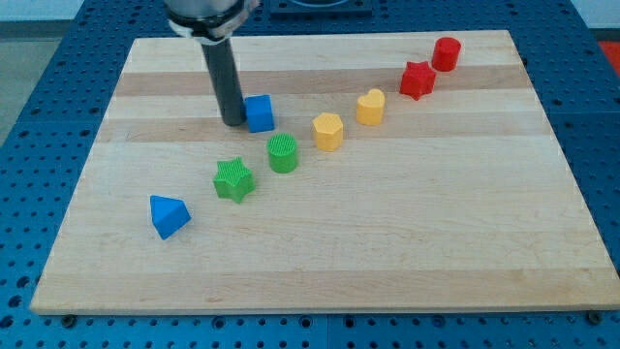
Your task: Push the blue cube towards the top center
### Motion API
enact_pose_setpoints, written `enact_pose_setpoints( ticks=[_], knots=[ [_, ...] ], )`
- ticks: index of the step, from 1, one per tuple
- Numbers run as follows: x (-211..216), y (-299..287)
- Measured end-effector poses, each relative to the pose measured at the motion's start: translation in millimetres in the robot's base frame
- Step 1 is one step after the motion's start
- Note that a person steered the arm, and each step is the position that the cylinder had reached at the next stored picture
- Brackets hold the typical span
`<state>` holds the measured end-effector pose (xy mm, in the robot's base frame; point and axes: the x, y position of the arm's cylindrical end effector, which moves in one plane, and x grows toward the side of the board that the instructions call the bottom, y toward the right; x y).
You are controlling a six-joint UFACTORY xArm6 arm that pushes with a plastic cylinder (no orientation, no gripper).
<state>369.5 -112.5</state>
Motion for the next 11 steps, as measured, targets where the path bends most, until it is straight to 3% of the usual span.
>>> enact_pose_setpoints(
  ticks=[1, 3, 6, 8, 11],
  knots=[
    [23, -10],
    [38, 47],
    [-39, 43],
    [10, 10],
    [-85, 12]
  ],
)
